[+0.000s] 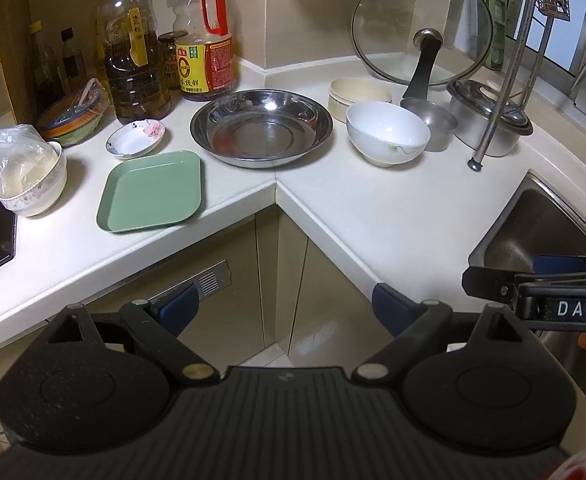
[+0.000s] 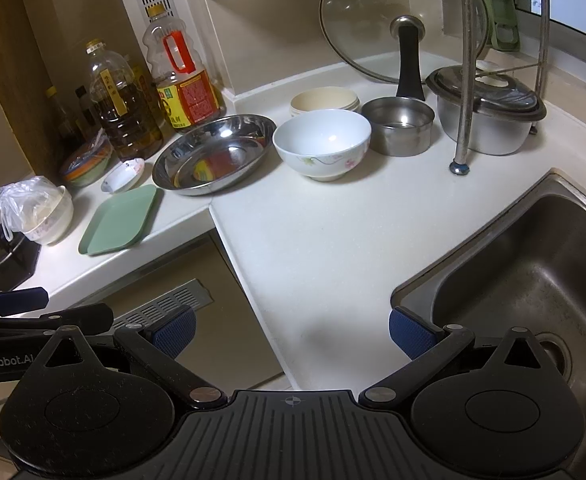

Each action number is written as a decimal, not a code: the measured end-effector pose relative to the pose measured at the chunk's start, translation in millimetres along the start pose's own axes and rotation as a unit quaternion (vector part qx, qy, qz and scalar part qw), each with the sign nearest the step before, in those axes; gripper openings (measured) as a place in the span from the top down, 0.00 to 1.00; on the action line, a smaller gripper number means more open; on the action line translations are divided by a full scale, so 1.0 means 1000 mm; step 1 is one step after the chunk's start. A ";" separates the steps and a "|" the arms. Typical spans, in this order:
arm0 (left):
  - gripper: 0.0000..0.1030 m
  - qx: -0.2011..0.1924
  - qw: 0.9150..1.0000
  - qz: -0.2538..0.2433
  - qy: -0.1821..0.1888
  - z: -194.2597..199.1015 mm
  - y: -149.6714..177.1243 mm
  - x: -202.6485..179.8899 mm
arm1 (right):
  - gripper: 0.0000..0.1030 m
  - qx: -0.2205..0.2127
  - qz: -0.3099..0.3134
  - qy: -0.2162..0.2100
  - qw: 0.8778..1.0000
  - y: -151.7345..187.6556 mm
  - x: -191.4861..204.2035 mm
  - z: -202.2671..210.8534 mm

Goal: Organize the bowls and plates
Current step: 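Move both grippers toward the green square plate's rim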

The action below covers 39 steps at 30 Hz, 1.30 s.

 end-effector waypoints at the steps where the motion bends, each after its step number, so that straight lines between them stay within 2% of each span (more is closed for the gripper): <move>1: 0.10 0.001 1.000 0.001 0.000 -0.001 0.000 0.000 | 0.00 0.000 0.000 -0.001 1.000 -0.001 -0.001 -0.001; 10: 0.10 0.019 1.000 0.020 -0.005 -0.013 0.000 -0.004 | 0.00 0.000 0.003 -0.009 1.000 -0.006 -0.010 -0.011; 14: 0.09 0.030 0.998 0.051 -0.015 -0.020 0.003 0.003 | 0.00 0.000 -0.006 -0.010 1.000 -0.010 -0.018 -0.020; 19: 0.09 0.029 0.995 0.074 -0.056 -0.020 0.005 0.021 | 0.00 0.002 0.013 -0.024 1.000 -0.011 -0.016 -0.032; 26: 0.10 0.031 0.990 0.102 -0.088 -0.026 0.003 0.057 | 0.00 0.012 0.025 -0.088 0.996 -0.023 0.018 -0.055; 33: 0.15 0.023 0.989 0.106 -0.100 -0.049 -0.012 0.103 | 0.01 0.002 0.044 -0.114 0.992 -0.042 0.061 -0.093; 35: 0.19 0.023 0.989 0.106 -0.100 -0.057 -0.019 0.118 | 0.05 0.003 0.046 -0.120 0.992 -0.048 0.076 -0.106; 36: 0.19 0.022 0.989 0.105 -0.098 -0.062 -0.023 0.125 | 0.11 0.008 0.047 -0.125 0.991 -0.050 0.083 -0.113; 39: 0.20 0.018 0.990 0.099 -0.100 -0.077 -0.034 0.148 | 0.16 0.022 0.053 -0.134 0.989 -0.054 0.106 -0.138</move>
Point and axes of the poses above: each gripper's, at about its wrist camera, not at the fingertips, and z roughly against the way its jaws point, x to its left, y to its underside, the point moved 10 cm from there along -z, roughly the way its jaws point, and after that the axes turned 3 degrees about -z, right-handed, at the moved point
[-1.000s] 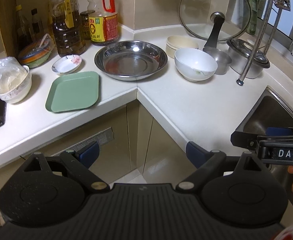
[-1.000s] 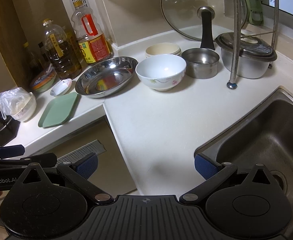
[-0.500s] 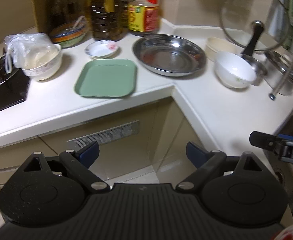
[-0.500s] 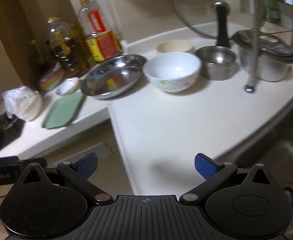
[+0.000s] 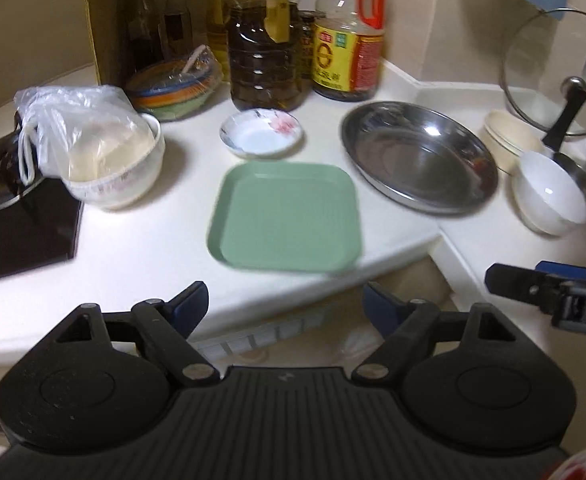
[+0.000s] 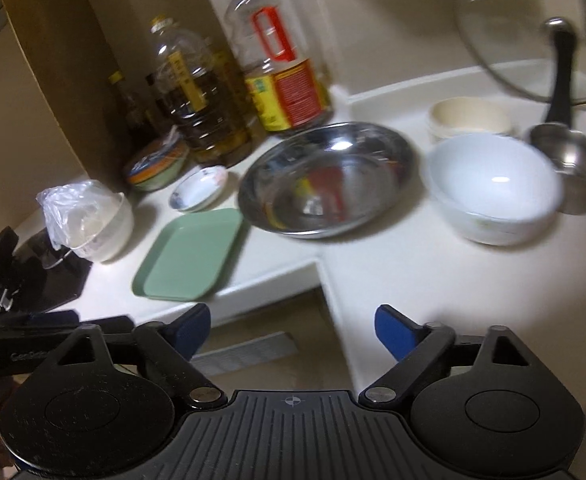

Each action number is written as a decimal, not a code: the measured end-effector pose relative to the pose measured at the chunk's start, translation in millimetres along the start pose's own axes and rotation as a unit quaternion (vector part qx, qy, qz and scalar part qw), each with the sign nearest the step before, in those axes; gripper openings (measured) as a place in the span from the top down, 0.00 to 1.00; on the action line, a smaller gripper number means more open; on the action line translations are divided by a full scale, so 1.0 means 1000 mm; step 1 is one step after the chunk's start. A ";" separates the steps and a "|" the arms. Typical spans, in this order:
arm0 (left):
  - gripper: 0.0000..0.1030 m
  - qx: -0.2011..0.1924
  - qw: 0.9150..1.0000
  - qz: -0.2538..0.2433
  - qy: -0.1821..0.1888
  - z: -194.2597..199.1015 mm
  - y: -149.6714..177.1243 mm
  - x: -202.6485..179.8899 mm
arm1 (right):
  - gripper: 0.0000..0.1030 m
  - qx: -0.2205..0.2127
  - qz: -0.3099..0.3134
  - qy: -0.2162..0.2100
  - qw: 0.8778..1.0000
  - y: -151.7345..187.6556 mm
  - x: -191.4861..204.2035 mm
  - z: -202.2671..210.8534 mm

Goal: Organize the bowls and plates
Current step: 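Move both grippers toward the green square plate's rim, then close the left gripper on the green plate rim while the right gripper grips it too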

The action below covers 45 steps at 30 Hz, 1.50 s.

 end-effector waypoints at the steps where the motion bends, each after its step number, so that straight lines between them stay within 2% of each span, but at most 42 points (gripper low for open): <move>1: 0.24 0.002 1.000 -0.002 -0.001 -0.007 -0.004 0.005 | 0.18 0.003 0.003 0.000 1.000 -0.003 0.005 -0.009; 3: 0.31 0.010 1.000 -0.003 0.003 -0.021 -0.010 0.015 | 0.22 0.010 0.006 -0.003 1.000 -0.008 0.013 -0.028; 8: 0.38 0.025 1.000 -0.005 0.014 -0.050 -0.023 0.033 | 0.33 0.021 0.002 -0.005 1.000 -0.020 0.030 -0.065; 12: 0.39 0.033 0.999 -0.011 0.019 -0.067 -0.033 0.043 | 0.42 0.030 -0.002 -0.007 1.000 -0.025 0.040 -0.085; 18: 0.46 0.046 0.998 -0.014 0.031 -0.087 -0.038 0.052 | 0.54 0.048 -0.019 -0.002 0.999 -0.028 0.044 -0.111; 20: 0.51 0.051 0.998 -0.014 0.035 -0.092 -0.038 0.055 | 0.58 0.053 -0.026 -0.001 0.998 -0.029 0.045 -0.118; 22: 0.51 0.054 0.998 -0.014 0.037 -0.096 -0.039 0.057 | 0.63 0.056 -0.028 0.001 0.998 -0.029 0.045 -0.123; 34: 0.67 0.064 0.996 -0.012 0.053 -0.110 -0.038 0.065 | 0.77 0.056 -0.032 0.017 0.998 -0.032 0.051 -0.139; 45: 0.80 0.068 0.996 -0.005 0.063 -0.120 -0.041 0.071 | 0.83 0.055 -0.038 0.025 0.997 -0.032 0.052 -0.147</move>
Point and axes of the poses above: each gripper's, at about its wrist camera, not at the fingertips, and z roughly against the way its jaws point, x to its left, y to its underside, the point moved 10 cm from there along -z, roughly the way its jaws point, and after that the axes turned 3 degrees about -z, right-handed, at the moved point
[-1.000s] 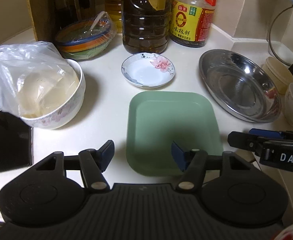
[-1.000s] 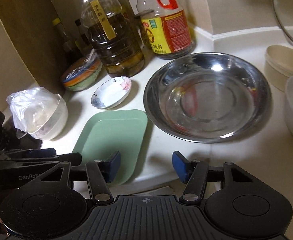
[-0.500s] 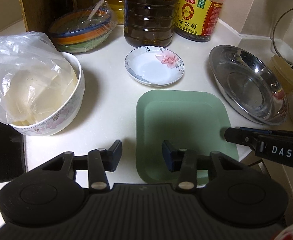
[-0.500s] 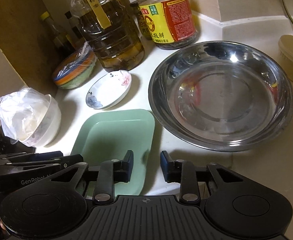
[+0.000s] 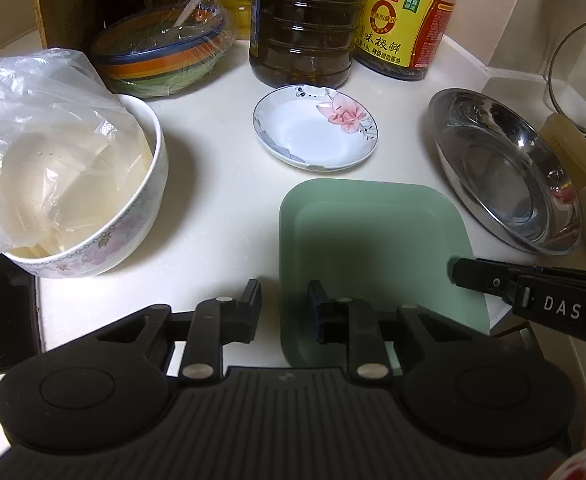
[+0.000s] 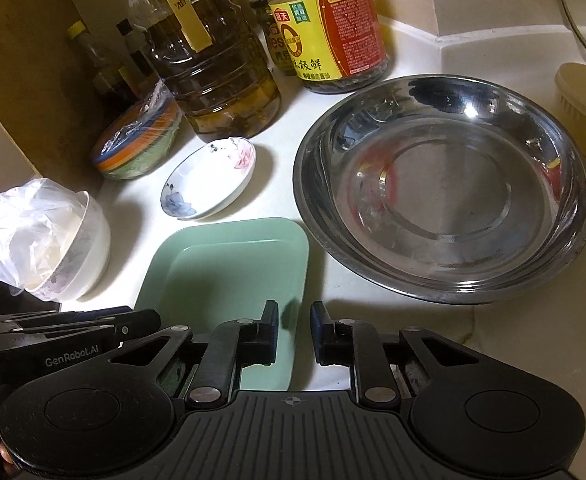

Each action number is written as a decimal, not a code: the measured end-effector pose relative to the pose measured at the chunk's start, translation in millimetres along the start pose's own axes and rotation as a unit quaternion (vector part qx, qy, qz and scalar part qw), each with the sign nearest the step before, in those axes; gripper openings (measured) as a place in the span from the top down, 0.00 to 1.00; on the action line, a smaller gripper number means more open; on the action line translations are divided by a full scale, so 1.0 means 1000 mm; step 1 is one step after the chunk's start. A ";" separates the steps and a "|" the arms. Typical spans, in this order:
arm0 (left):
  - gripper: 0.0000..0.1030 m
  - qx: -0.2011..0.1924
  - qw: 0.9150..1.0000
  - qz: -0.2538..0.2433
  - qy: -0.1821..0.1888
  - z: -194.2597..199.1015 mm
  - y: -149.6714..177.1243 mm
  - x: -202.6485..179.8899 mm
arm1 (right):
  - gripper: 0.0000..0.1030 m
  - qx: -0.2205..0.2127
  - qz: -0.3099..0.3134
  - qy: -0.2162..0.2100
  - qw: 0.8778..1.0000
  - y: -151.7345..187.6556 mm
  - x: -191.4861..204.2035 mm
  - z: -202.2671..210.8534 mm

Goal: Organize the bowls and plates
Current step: 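Close the left gripper on the green plate rim while the right gripper grips it too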

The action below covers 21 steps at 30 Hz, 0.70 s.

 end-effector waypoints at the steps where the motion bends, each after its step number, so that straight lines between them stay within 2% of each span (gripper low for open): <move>1: 0.82 0.000 1.000 0.001 0.003 0.000 0.000 0.000 | 0.84 0.000 0.000 0.002 1.000 0.000 0.000 -0.001; 4: 0.85 -0.001 1.000 0.003 0.009 -0.001 -0.002 0.000 | 0.87 0.000 -0.002 0.004 1.000 0.000 0.000 -0.003; 5: 0.89 -0.001 1.000 0.004 0.012 -0.001 -0.002 -0.001 | 0.88 -0.001 -0.002 0.005 1.000 0.000 0.001 -0.003; 10: 0.93 -0.001 1.000 0.003 0.016 -0.001 -0.002 -0.001 | 0.95 -0.004 -0.003 0.016 1.000 0.000 -0.001 -0.005; 21: 0.95 -0.008 0.999 0.010 0.030 0.012 -0.005 0.004 | 0.96 -0.004 -0.004 0.017 1.000 -0.006 0.004 0.000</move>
Point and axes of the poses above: each gripper's, at about its wrist camera, not at the fingertips, and z roughly against the way its jaws point, x to its left, y to its underside, the point moved 10 cm from there along -z, roughly the way its jaws point, and after that the axes turned 3 degrees about -z, right-handed, at the moved point
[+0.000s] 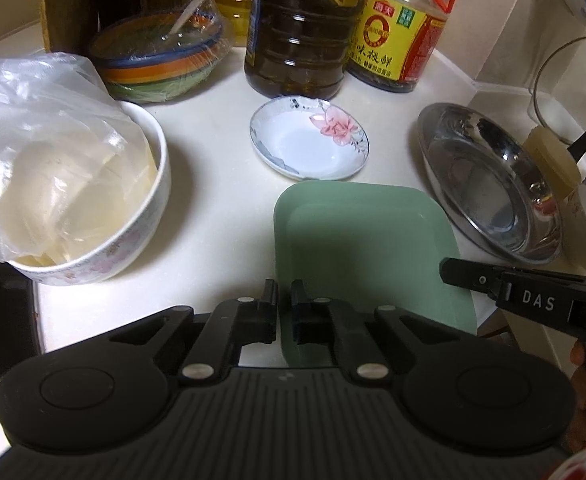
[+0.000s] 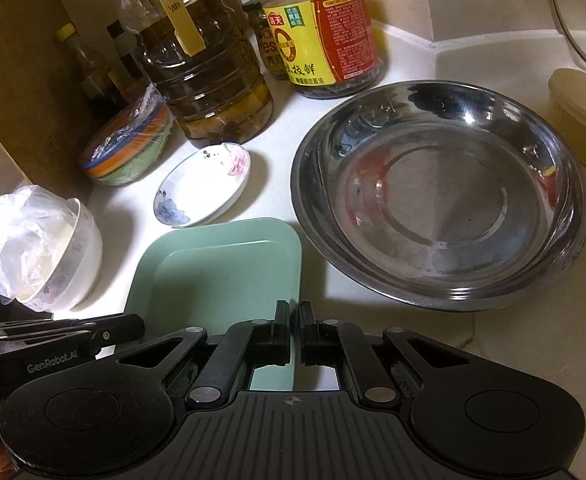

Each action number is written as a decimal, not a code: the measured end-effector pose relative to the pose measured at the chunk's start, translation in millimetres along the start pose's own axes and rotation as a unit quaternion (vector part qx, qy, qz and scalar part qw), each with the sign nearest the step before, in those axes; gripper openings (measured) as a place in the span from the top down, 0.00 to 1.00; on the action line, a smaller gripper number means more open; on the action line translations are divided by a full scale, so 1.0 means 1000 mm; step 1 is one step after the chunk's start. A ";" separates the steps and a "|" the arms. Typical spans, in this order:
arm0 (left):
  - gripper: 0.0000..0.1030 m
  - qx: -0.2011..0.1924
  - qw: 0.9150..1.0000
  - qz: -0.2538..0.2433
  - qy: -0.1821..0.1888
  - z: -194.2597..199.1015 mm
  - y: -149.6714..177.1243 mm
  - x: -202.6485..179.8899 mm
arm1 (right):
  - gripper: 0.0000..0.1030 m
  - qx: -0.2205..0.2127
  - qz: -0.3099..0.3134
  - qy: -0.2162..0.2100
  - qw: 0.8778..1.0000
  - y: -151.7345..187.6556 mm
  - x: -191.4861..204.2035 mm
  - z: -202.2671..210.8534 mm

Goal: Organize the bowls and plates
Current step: 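Close the left gripper on the green plate rim while the right gripper grips it too, then lift the green plate with both grippers and carry it over the steel basin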

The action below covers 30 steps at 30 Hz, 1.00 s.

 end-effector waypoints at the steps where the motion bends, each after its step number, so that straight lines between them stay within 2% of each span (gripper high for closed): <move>1: 0.95 -0.002 1.000 0.000 0.001 0.002 -0.001 0.001 | 0.96 -0.001 0.001 -0.001 1.000 -0.001 0.002 0.001; 17: 0.95 -0.036 0.999 -0.004 0.006 0.031 -0.019 0.002 | 0.96 -0.029 0.003 -0.009 1.000 -0.014 0.018 0.021; 30: 0.95 -0.049 0.998 -0.032 0.031 0.027 -0.040 -0.049 | 0.96 -0.057 -0.019 0.013 0.998 -0.037 -0.018 0.050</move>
Point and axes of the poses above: each gripper's, at about its wrist camera, not at the fingertips, and z roughly against the way its jaws point, x to its left, y to its underside, the point moved 10 cm from there along -z, roughly the way its jaws point, and after that the axes turned 3 degrees about -z, right-handed, at the moved point
